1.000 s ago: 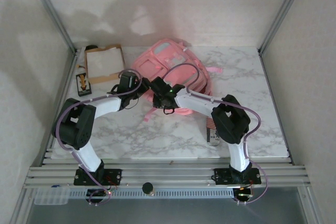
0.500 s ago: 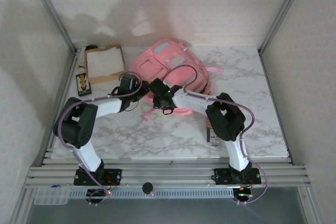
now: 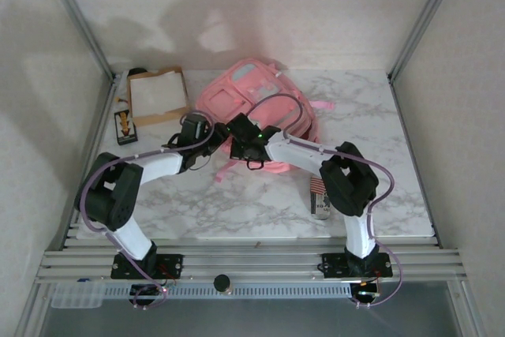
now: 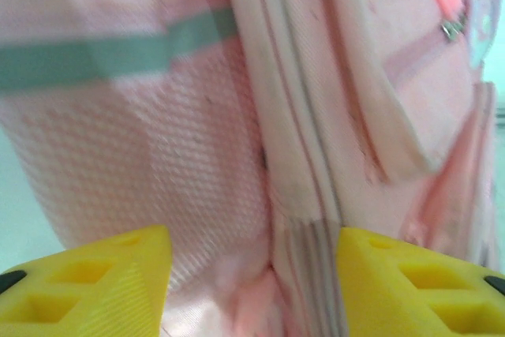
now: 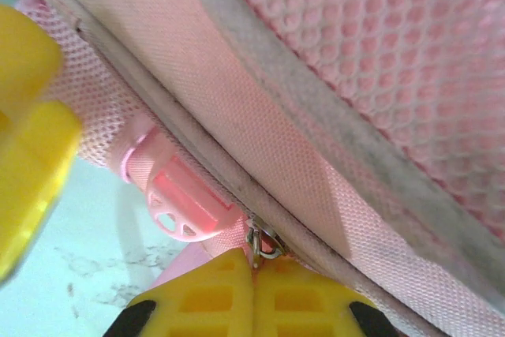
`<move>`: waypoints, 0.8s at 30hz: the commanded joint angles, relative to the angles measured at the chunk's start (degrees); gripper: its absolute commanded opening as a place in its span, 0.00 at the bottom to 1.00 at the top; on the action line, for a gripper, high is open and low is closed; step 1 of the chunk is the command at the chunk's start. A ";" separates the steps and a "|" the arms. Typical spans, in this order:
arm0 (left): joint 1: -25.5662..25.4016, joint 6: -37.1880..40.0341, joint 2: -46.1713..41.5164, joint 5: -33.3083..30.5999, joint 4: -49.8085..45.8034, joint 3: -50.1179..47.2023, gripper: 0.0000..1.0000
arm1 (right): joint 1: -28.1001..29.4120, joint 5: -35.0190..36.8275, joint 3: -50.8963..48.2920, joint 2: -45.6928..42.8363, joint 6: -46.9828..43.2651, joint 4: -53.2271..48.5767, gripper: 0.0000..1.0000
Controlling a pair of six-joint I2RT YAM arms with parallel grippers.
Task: Pack the student bag
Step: Zip the student bag at the top-center of the table.
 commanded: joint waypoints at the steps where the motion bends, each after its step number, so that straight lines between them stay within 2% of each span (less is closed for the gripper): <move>1: -1.70 -6.46 -0.19 0.90 3.83 -0.71 0.55 | -1.39 -1.08 -0.68 -3.86 -2.28 -0.92 0.00; 5: -2.19 -7.32 3.35 0.20 5.14 2.20 0.51 | -1.51 -2.97 -0.70 -4.59 -3.02 -3.57 0.00; 7: -2.33 -7.07 5.00 -1.07 3.08 4.20 0.46 | -1.61 -2.69 -1.94 -5.41 -3.09 -4.27 0.00; 12: -2.11 -6.42 4.52 -6.28 3.06 3.97 0.29 | -2.33 -1.52 -6.83 -8.80 -3.82 -5.90 0.00; 20: -0.03 -2.99 4.59 -9.72 -2.29 6.30 0.00 | -6.12 0.02 -15.20 -17.53 -5.07 -8.83 0.00; 24: 2.52 -0.04 4.36 -8.80 -4.66 8.23 0.00 | -9.68 -0.04 -17.14 -21.49 -8.17 -12.31 0.00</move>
